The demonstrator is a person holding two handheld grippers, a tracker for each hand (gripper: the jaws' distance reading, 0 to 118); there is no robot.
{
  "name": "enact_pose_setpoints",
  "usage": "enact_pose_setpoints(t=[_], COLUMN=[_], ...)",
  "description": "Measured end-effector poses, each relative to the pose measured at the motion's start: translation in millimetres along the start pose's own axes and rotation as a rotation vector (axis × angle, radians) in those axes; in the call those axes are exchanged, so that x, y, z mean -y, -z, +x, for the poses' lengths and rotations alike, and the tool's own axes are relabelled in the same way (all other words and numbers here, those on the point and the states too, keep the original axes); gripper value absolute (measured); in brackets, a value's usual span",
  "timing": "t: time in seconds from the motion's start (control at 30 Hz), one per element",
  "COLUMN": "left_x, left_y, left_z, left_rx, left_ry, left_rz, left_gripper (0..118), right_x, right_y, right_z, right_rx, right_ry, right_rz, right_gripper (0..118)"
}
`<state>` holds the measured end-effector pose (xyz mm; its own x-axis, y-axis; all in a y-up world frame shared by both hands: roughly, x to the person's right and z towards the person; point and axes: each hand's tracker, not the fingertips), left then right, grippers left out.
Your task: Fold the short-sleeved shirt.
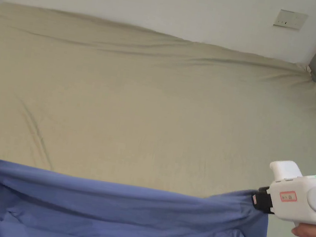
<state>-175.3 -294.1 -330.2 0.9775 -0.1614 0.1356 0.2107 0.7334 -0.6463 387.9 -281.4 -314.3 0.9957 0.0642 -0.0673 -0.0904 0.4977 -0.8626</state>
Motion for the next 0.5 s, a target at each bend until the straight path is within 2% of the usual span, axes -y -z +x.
enact_pose_setpoints(t=[0.17,0.4,0.5], left_x=[37,87,107], left_y=[-8,5,21], left_z=[1,7,8], left_rx=[0.015,0.021,0.033], left_ry=[0.027,0.064,0.088], left_rz=[-0.079,-0.214,-0.274], left_gripper=[2,2,2], right_x=[44,95,87], right_y=[-10,5,-1], right_z=[-6,-16,-14], right_rx=[-0.051,-0.074,-0.077], right_ry=[-0.016,-0.017,-0.022], right_rz=[-0.085,-0.196,-0.253], right_gripper=[1,1,1])
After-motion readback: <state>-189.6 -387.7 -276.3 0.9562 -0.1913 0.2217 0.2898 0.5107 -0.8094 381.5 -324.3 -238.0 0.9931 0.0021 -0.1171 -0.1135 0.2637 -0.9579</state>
